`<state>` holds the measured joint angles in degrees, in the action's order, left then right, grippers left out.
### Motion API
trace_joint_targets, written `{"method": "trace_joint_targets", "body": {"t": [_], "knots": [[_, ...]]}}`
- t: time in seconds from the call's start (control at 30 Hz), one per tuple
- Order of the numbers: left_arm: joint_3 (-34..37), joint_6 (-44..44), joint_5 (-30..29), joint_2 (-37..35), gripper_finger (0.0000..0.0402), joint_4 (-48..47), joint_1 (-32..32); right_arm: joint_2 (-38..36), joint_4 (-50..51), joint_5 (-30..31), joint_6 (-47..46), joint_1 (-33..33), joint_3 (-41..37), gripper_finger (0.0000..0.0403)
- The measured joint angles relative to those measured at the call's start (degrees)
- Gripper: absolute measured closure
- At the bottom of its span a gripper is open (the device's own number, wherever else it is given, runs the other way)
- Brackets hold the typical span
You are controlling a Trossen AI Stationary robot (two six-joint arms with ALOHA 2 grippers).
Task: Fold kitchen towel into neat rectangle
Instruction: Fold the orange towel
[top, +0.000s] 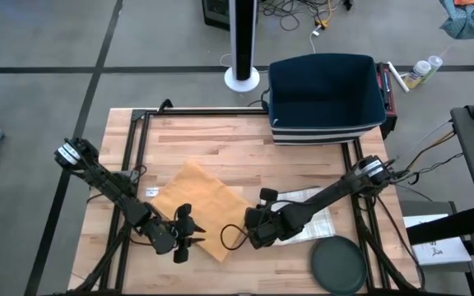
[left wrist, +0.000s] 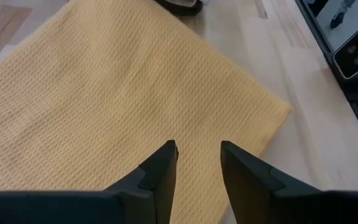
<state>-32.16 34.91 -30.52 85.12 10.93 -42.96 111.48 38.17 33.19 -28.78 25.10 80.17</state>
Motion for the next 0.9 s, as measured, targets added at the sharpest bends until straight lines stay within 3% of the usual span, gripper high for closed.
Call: {"method": "trace_joint_targets", "body": {"t": [0.17,0.57,0.73,0.9], "knots": [[0.2,-0.8,-0.1,0.0,0.028,0.1,0.2,0.1,0.9,-1.5,-2.7,-0.3,-1.2,0.0401],[0.7,-0.9,-0.2,2.7,0.0275,2.0,1.6,0.1,0.7,-5.2,0.7,0.6,-1.2,0.0398],[0.3,-0.3,0.9,7.1,0.0276,3.1,1.6,0.1,3.6,-10.9,1.1,0.7,-1.2,0.0366],[-0.1,0.1,6.1,9.1,0.027,2.9,1.5,-0.1,6.9,-18.9,1.3,0.9,-1.1,0.0315]]}}
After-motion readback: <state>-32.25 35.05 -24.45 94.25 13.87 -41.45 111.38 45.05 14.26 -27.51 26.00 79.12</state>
